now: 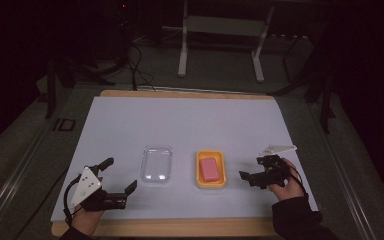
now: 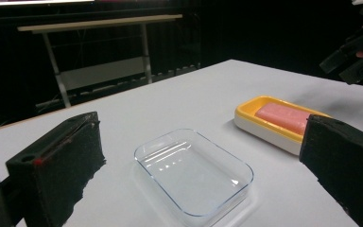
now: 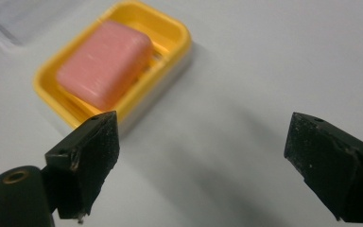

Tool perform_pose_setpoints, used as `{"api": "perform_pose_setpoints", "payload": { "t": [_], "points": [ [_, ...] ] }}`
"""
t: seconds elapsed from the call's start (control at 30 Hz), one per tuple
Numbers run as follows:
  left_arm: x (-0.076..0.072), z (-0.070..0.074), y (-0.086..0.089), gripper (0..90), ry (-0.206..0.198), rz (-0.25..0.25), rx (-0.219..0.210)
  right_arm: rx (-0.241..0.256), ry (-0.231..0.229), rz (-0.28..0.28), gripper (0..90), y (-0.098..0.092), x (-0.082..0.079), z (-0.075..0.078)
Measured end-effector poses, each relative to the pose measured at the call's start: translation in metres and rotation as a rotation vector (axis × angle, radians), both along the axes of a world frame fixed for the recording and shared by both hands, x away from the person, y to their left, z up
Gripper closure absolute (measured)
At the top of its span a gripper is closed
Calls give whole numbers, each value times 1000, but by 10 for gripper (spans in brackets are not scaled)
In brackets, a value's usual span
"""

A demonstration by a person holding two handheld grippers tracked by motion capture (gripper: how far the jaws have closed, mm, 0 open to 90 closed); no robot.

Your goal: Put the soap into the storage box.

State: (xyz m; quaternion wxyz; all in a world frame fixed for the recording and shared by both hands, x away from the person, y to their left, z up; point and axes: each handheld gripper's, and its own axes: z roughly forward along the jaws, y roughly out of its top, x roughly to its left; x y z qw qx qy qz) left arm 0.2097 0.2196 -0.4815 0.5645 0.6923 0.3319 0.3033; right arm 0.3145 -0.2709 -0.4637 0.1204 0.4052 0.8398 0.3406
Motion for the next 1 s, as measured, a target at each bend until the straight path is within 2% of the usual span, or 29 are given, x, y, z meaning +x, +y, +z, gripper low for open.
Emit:
{"api": "perform_pose_setpoints", "payload": {
  "t": [0.17,0.37,0.47,0.57,0.8,1.0],
  "points": [
    [0,0,0,7,2,0,2,-1,5,-19,108,-12,-5,-6],
    [0,-1,0,7,6,8,3,-18,-20,-16,108,-26,-12,-11],
    [-1,-1,0,7,5,8,3,-8,-13,-20,108,-32,-16,-13],
    [-1,-1,1,7,5,8,4,-19,-17,-40,108,-39,-19,-19],
    [-2,0,1,7,3,2,-3,-18,-31,-61,108,-48,-22,-25],
    [-3,0,1,7,4,-5,-1,-18,-35,-63,108,-47,-22,-26]
  ]
}}
